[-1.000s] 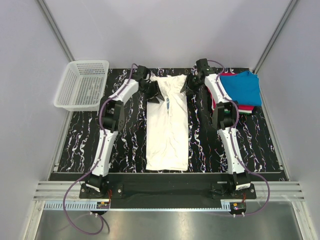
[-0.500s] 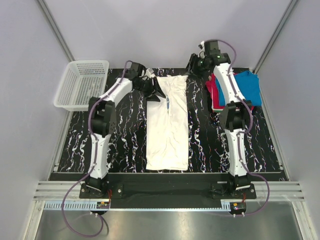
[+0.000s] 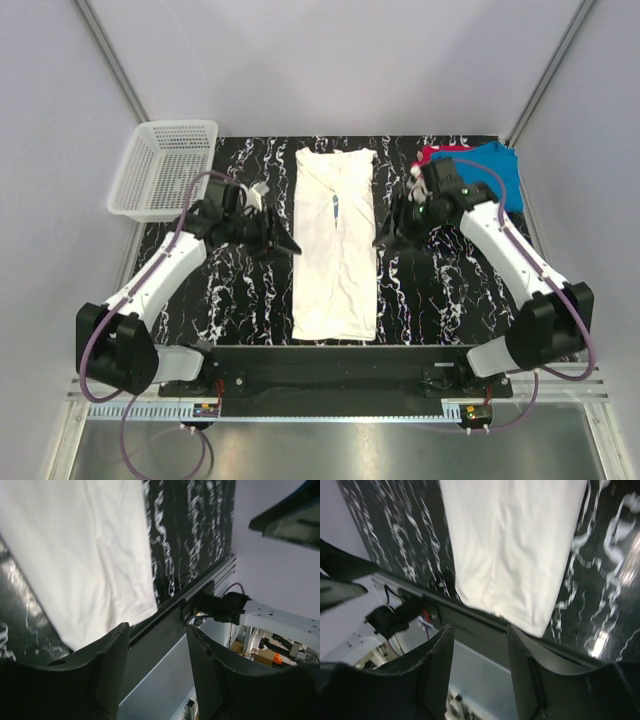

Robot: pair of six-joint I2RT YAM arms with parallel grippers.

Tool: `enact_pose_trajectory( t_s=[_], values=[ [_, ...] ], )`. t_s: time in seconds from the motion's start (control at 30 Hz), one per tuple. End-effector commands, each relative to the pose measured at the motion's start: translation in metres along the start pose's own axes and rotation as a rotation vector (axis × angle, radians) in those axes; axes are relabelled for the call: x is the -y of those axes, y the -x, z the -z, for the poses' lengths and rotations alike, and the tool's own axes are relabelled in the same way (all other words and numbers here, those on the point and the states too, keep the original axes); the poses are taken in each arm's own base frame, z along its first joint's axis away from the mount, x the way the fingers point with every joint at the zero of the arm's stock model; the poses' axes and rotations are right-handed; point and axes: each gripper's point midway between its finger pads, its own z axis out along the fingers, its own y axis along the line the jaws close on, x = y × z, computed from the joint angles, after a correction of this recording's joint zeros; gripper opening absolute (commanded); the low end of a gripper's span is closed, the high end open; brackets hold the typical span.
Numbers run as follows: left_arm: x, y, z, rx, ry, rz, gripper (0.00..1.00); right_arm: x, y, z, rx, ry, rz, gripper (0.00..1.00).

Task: Fold and stack the t-shirts
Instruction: Fold the tshirt

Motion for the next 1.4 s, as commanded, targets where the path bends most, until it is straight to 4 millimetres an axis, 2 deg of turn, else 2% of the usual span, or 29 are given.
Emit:
enact_pose_trajectory(
  t_s=[0.0, 0.03, 0.07, 0.1, 0.17, 0.2, 0.27, 0.33, 0.37, 0.43, 0.6, 0.8, 0.87, 0.97, 1.2, 1.37],
  values=[
    [-0.045, -0.051, -0.002, -0.043, 0.098, 0.113, 0.55, -0.002, -0.076, 0.001, -0.079, 0.034, -0.081, 0.53],
    [-0.051, -0.06, -0.003, -0.052, 0.112, 0.123, 0.55, 0.004, -0.103, -0.008, -0.141, 0.019, -0.112, 0.53],
    [-0.061, -0.075, -0.002, -0.062, 0.128, 0.148, 0.55, 0.005, -0.117, -0.009, -0.165, 0.017, -0.118, 0.54],
    [-0.065, -0.082, -0.002, -0.064, 0.136, 0.16, 0.55, 0.004, -0.129, -0.005, -0.167, 0.023, -0.113, 0.54],
    [-0.079, -0.101, -0.003, -0.077, 0.17, 0.199, 0.55, 0.015, -0.158, -0.011, -0.212, -0.004, -0.151, 0.54],
    [-0.079, -0.105, 0.0, -0.065, 0.168, 0.191, 0.55, 0.015, -0.164, -0.006, -0.201, 0.01, -0.151, 0.54],
    [-0.092, -0.119, 0.0, -0.069, 0.193, 0.226, 0.56, 0.028, -0.178, -0.01, -0.216, -0.013, -0.182, 0.54],
    [-0.094, -0.126, 0.001, -0.059, 0.193, 0.225, 0.56, 0.036, -0.188, -0.011, -0.223, -0.016, -0.197, 0.54],
    [-0.1, -0.135, 0.001, -0.068, 0.204, 0.254, 0.56, 0.038, -0.192, -0.012, -0.232, -0.015, -0.202, 0.54],
    [-0.101, -0.141, 0.003, -0.051, 0.2, 0.249, 0.56, 0.041, -0.201, -0.012, -0.244, -0.022, -0.199, 0.54],
    [-0.117, -0.157, 0.002, -0.02, 0.23, 0.297, 0.57, 0.053, -0.214, -0.018, -0.249, -0.048, -0.193, 0.55],
    [-0.12, -0.161, -0.003, -0.032, 0.254, 0.28, 0.57, 0.066, -0.224, -0.032, -0.239, -0.065, -0.212, 0.55],
    [-0.121, -0.16, -0.006, -0.04, 0.264, 0.283, 0.57, 0.077, -0.23, -0.039, -0.252, -0.099, -0.22, 0.55],
    [-0.122, -0.156, -0.009, -0.04, 0.268, 0.272, 0.57, 0.083, -0.227, -0.047, -0.237, -0.121, -0.217, 0.56],
    [-0.122, -0.15, -0.02, -0.058, 0.253, 0.26, 0.57, 0.081, -0.214, -0.066, -0.227, -0.138, -0.212, 0.57],
    [-0.125, -0.153, -0.024, -0.082, 0.25, 0.256, 0.57, 0.091, -0.211, -0.075, -0.222, -0.197, -0.236, 0.58]
  ],
)
